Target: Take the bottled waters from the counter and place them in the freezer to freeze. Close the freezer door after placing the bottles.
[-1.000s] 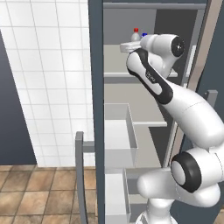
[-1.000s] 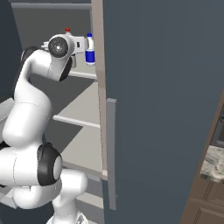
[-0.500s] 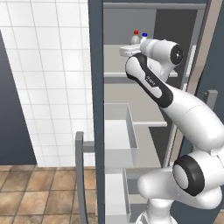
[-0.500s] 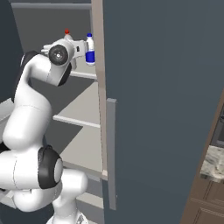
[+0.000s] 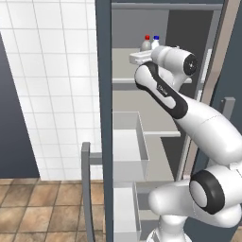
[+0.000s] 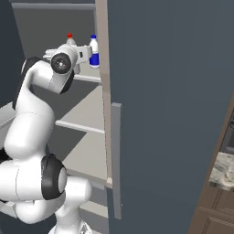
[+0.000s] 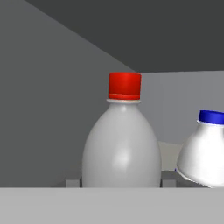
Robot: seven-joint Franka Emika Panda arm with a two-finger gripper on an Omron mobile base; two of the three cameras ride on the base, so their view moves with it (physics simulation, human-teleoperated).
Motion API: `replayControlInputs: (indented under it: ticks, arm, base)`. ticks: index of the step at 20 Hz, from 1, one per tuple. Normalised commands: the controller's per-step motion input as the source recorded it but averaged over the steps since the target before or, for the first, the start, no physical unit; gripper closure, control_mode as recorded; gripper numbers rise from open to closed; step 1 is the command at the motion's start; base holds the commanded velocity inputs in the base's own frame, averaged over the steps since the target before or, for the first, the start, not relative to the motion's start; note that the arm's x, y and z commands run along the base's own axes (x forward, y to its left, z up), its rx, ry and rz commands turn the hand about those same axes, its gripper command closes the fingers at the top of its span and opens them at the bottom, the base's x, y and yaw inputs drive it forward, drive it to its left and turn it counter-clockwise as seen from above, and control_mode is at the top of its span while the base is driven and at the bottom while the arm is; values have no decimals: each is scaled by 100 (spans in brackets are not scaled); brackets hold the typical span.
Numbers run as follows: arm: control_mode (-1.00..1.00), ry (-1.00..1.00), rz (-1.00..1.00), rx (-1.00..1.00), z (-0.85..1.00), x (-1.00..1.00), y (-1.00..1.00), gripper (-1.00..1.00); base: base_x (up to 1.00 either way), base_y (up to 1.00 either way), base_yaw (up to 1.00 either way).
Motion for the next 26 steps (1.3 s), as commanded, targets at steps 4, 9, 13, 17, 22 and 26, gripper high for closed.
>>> replayControlInputs:
  ticks: [4, 9, 13, 17, 22, 26]
  arm:
    - [-100, 0, 0, 0, -8, 1, 0, 100]
    - [-100, 0, 0, 0, -11, 9, 8, 100]
    - [-100, 0, 0, 0, -9, 17, 12, 100]
    - [-100, 0, 0, 0, -2, 23, 10, 100]
    - [-100, 0, 0, 0, 0, 26, 7, 100]
    - [-100, 0, 0, 0, 0, 25, 1, 100]
  base:
    - [0, 0, 0]
    - [0, 0, 0]
    - [0, 0, 0]
    - [0, 0, 0]
    - [0, 0, 0]
    - [0, 0, 0]
